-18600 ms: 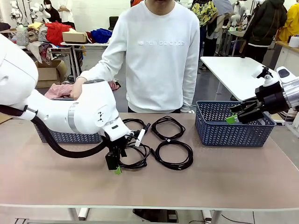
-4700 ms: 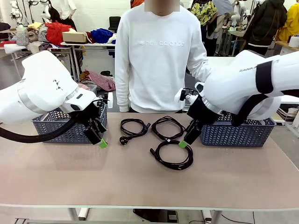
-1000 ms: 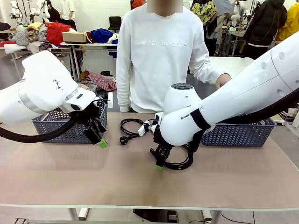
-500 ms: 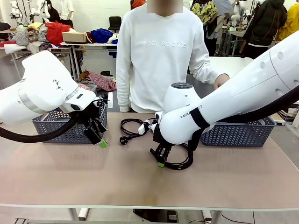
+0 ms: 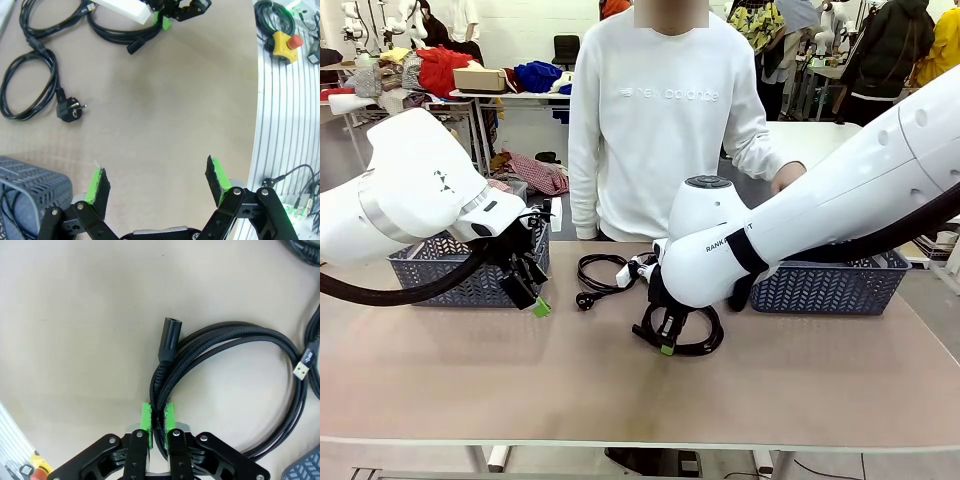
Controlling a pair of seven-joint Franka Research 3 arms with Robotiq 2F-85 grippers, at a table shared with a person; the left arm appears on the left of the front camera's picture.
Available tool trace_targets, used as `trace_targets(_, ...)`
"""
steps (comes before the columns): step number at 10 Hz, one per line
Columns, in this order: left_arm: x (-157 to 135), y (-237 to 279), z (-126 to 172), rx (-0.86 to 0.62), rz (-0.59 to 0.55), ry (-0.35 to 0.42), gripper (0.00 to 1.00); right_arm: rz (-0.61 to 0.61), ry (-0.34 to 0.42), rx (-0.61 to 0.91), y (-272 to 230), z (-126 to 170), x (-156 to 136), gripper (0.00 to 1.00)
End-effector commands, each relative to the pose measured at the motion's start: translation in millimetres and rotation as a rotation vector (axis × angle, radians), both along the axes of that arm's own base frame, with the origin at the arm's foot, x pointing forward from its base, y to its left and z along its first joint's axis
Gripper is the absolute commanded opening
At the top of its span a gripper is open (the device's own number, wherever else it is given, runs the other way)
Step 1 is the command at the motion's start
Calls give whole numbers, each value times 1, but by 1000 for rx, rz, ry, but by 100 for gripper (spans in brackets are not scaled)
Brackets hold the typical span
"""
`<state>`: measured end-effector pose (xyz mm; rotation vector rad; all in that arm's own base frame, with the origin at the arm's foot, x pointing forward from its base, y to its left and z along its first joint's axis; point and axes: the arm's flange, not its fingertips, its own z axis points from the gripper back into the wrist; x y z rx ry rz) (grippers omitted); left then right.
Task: Organize the cables according to human instructions.
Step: Pick up a bundle of cables and place it in the basket indicated by the human.
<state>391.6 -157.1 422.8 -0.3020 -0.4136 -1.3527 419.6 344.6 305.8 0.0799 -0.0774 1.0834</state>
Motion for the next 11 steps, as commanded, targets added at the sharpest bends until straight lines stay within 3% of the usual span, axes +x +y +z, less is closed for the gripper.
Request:
trace_targets(1, 0, 2, 1, -1, 2, 8, 100, -15, 36, -22, 0, 10, -14, 0)
trace_targets(4, 0, 2, 1, -1, 2, 8, 100, 91, -20, -4, -18, 52, -21, 0)
trace_targets(7, 0, 2, 1, -1, 2, 8, 100, 278, 37, 78, -56, 100, -19, 0)
trace_targets(11, 0, 2, 1, -1, 2, 8, 100, 360, 12, 58, -113, 158, 0, 0)
